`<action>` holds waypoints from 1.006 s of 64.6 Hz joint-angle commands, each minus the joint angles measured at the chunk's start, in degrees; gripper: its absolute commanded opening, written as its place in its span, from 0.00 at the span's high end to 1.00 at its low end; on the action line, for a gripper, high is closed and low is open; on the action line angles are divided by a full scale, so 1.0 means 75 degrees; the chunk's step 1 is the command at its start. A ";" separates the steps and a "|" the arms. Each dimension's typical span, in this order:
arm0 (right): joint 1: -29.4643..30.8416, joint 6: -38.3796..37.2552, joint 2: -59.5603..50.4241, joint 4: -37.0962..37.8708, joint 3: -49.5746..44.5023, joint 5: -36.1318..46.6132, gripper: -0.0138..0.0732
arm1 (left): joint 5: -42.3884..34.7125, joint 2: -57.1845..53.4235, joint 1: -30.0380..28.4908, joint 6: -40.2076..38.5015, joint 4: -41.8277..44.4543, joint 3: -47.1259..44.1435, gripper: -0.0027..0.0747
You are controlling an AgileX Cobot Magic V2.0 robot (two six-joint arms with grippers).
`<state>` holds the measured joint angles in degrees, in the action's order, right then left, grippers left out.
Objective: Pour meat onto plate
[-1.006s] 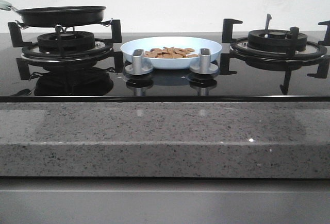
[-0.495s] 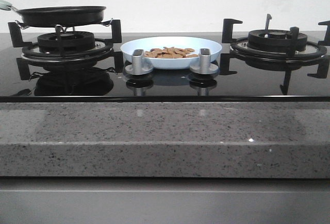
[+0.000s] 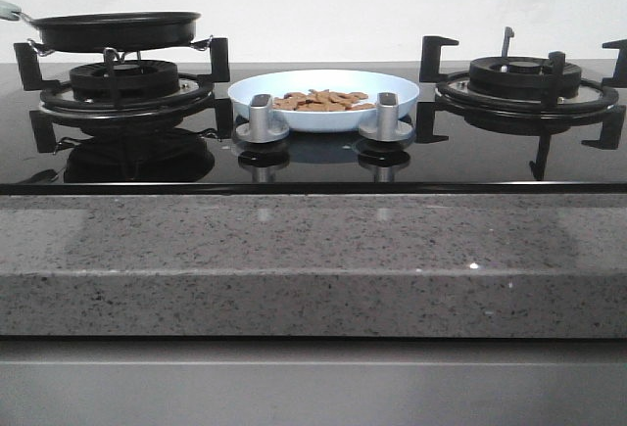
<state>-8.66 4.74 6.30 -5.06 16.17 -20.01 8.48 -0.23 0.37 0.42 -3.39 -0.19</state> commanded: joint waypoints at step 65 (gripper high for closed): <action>0.0954 0.0024 -0.1046 -0.0009 -0.2324 0.2151 0.91 | -0.0671 -0.0121 -0.0016 -0.0057 -0.0074 -0.0035 0.99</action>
<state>-1.94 4.74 -0.60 -5.19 -1.55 -8.68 8.38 -0.23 0.27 0.42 -3.39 -0.19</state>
